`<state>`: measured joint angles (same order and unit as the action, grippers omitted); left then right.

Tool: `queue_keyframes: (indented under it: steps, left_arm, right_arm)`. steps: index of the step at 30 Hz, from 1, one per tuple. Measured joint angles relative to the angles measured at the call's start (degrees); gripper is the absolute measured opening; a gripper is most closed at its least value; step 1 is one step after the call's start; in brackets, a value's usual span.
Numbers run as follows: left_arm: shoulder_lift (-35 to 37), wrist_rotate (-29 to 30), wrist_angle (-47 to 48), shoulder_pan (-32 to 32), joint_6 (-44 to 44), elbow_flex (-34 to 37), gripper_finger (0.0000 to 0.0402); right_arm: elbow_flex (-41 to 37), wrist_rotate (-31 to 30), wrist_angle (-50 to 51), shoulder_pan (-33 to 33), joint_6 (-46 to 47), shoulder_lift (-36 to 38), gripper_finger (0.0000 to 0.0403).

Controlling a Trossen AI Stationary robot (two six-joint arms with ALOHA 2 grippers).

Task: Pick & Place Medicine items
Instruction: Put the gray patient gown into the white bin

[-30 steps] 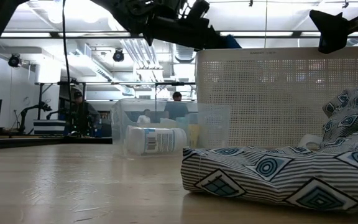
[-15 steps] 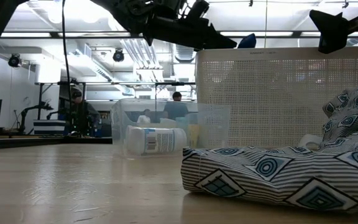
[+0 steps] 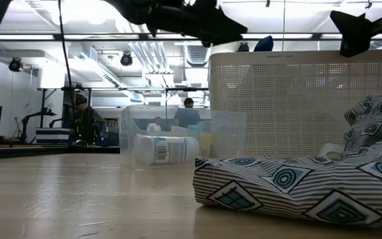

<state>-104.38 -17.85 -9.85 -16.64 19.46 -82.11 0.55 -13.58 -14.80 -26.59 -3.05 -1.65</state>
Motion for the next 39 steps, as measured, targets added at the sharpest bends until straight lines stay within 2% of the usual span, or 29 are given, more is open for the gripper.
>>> queue_keyframes:
  steps: [14, 17, 21, 31, 39]
  left_arm:
    - [9.93, -0.04, 22.63, 0.62, 0.20, 0.00, 0.0321]
    - [12.14, -0.02, 24.97, 0.66, 0.25, 1.58, 0.0321]
    - [17.18, -0.02, 20.19, 0.86, 2.81, 9.10, 0.0321]
    - [36.13, -0.20, -4.32, 0.92, 3.06, 38.43, 0.0321]
    - [51.95, -0.24, -10.03, 0.92, 3.03, 53.47, 0.0320]
  right_arm:
    - [-0.01, -0.02, -0.01, 0.00, 0.00, 0.00, 0.0380]
    - [0.01, -0.02, -0.01, 0.02, 0.00, 0.00, 0.0380]
    - [0.00, -0.01, -0.01, 0.02, 0.01, 0.00, 0.0380]
    - [0.01, -0.01, -0.01, -0.01, 0.00, 0.00, 0.0380]
    - [0.01, 0.00, -0.01, -0.02, 0.00, 0.00, 0.0380]
